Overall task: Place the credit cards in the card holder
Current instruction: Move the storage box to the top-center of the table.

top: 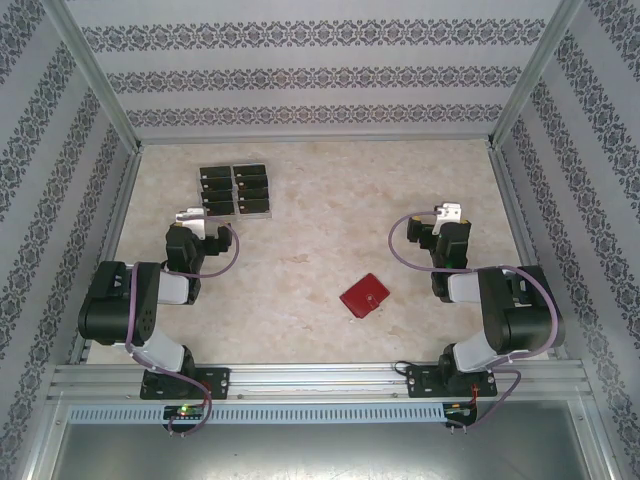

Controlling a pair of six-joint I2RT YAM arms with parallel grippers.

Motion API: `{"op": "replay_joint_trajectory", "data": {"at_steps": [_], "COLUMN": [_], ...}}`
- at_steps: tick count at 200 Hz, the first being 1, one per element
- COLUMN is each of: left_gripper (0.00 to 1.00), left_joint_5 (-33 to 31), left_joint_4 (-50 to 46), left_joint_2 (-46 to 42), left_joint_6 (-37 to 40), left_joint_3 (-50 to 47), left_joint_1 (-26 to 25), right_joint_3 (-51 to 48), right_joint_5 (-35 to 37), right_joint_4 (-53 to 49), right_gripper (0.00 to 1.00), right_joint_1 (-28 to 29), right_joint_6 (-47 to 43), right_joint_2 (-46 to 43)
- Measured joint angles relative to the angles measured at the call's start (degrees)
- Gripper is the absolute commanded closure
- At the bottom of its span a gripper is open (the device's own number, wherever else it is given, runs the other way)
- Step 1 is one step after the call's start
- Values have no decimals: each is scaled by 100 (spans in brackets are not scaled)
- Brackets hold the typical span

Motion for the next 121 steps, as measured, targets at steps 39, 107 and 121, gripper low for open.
{"op": "replay_joint_trajectory", "data": {"at_steps": [39,107,121], "left_gripper": [0,0,0], "left_joint_5": [0,-2,-2], "left_joint_4": [-66,-105,-120], "left_joint_2": [0,2,2], "left_joint_6": [0,0,0], "left_joint_3": [37,42,52], "left_joint_1": [0,0,0], "right_joint_3": [4,4,4], "right_joint_5": [-81,-90,-125], "right_joint_4": [-4,-7,-7], "right_gripper": [2,2,2], "right_joint_1": [0,-2,-2], "right_joint_6": [-9,-15,-13], "right_joint_2": [0,0,0]}}
